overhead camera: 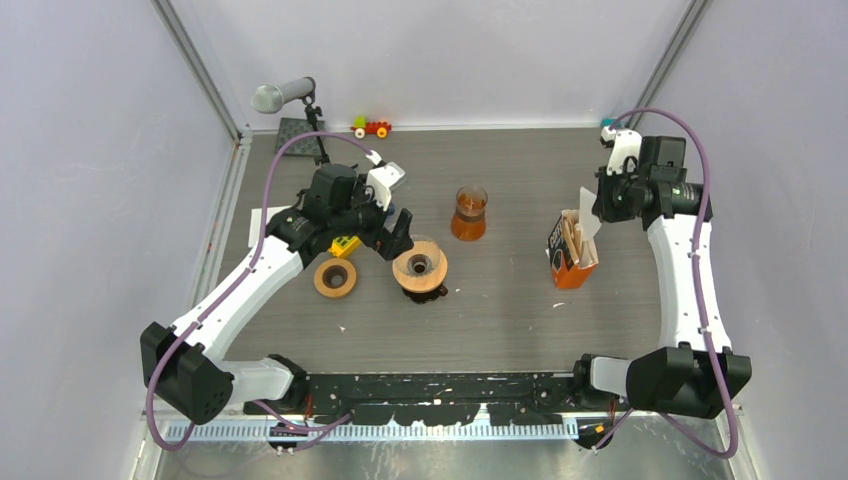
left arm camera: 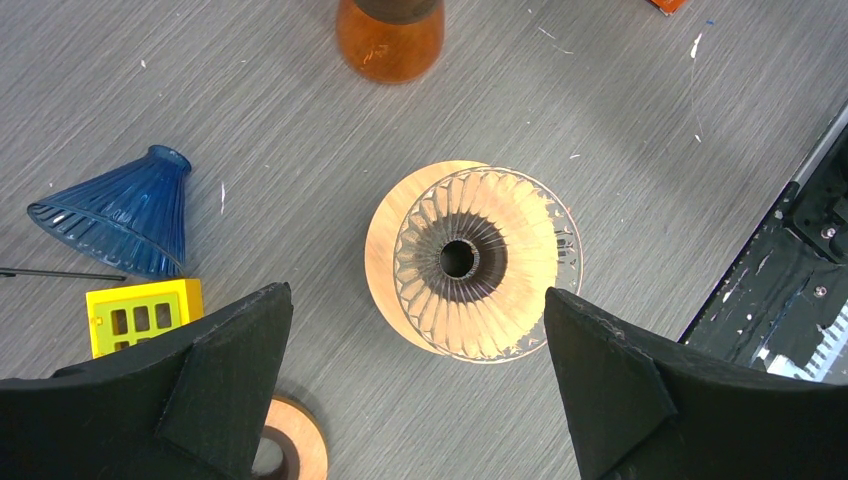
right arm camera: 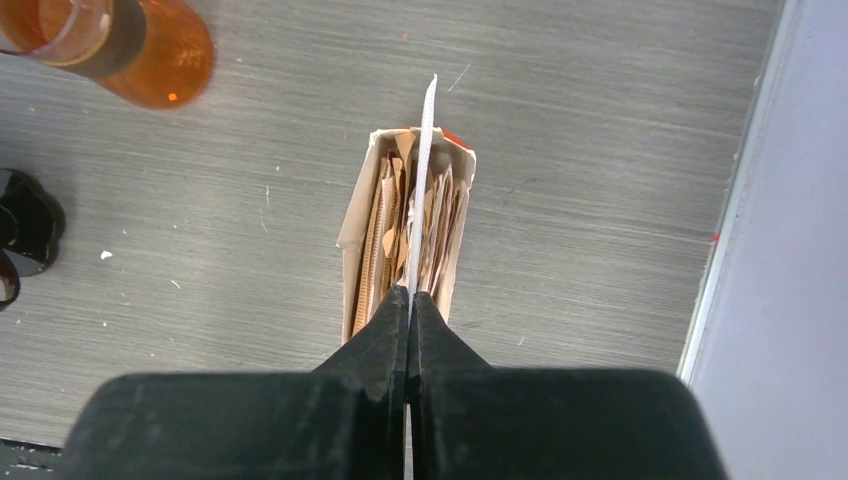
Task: Place the coffee filter in the dripper
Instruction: Pick up the coffee filter from the coffee filter holder.
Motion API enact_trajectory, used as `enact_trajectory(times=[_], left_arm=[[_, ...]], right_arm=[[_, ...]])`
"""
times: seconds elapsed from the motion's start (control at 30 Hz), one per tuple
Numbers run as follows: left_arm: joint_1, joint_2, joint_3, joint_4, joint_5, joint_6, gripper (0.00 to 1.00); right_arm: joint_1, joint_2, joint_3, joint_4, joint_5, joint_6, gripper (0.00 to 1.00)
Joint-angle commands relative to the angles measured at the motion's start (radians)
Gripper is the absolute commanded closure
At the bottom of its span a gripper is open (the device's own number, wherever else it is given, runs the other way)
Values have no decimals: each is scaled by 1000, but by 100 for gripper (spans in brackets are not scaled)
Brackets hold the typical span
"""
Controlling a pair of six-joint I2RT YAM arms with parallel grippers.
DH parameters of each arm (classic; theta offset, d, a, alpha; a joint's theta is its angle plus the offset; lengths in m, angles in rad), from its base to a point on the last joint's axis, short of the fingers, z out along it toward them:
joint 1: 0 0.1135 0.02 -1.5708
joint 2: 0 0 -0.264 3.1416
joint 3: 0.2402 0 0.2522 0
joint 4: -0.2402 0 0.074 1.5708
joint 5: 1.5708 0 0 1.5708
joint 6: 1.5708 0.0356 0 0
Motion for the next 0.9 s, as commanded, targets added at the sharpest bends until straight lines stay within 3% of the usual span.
enact_trajectory(times=[0.0, 0.3, 0.57, 0.87], left_arm=[[3, -7, 37, 34, -5, 13, 1], [3, 8, 57, 28, -5, 17, 1], [2, 28, 140, 28, 104, 38, 1], [-31, 48, 275, -17, 269, 89, 1]], right_arm=[[-4, -43, 63, -33, -19, -8, 100], [-4, -48, 97, -57, -46, -3, 100], [22, -100, 218, -109, -375, -46, 100], [401, -126, 208, -33, -473, -118, 100]])
